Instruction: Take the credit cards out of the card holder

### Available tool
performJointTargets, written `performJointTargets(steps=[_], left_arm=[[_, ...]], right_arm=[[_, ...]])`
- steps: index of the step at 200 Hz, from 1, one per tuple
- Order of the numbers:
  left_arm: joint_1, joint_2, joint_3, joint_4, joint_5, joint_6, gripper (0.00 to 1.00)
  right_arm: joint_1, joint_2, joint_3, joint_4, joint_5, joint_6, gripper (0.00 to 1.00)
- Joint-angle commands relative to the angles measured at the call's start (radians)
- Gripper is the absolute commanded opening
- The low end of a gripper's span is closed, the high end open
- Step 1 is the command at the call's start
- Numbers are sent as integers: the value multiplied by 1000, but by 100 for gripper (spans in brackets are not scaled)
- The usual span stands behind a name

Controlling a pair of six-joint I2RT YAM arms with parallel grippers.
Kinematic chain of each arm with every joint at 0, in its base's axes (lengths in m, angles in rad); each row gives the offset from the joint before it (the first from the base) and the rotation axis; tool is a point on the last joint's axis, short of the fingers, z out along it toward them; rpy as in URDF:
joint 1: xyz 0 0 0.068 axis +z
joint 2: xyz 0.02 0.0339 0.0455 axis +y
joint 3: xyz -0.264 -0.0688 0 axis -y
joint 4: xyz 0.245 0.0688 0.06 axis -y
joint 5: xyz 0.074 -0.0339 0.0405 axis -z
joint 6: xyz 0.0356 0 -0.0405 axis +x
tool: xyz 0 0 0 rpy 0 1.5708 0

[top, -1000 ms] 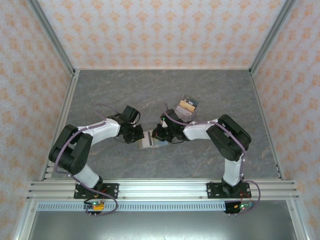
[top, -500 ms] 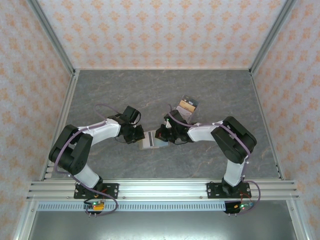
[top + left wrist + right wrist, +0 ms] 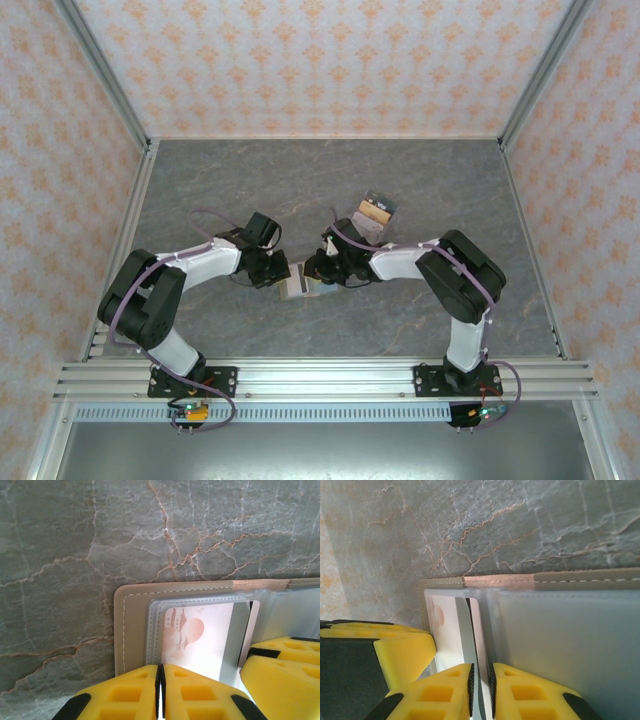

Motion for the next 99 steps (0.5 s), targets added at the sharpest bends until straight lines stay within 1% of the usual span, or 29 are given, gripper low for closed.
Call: performJointTargets(steps=[1,39,68,99], left_arm=[[3,24,-38,-9,-14,-11,12],[10,28,-55,8,-11,-16,12],[10,33,-67,32,13,-23,11],[11,35,-87,64,42,-33,11]], right_arm=[[5,17,20,-34,14,-20,20],[6,17,13,-6,2,-14,20],[4,22,-17,140,-62,41,14],[-2,15,-48,257,-90,85,12]])
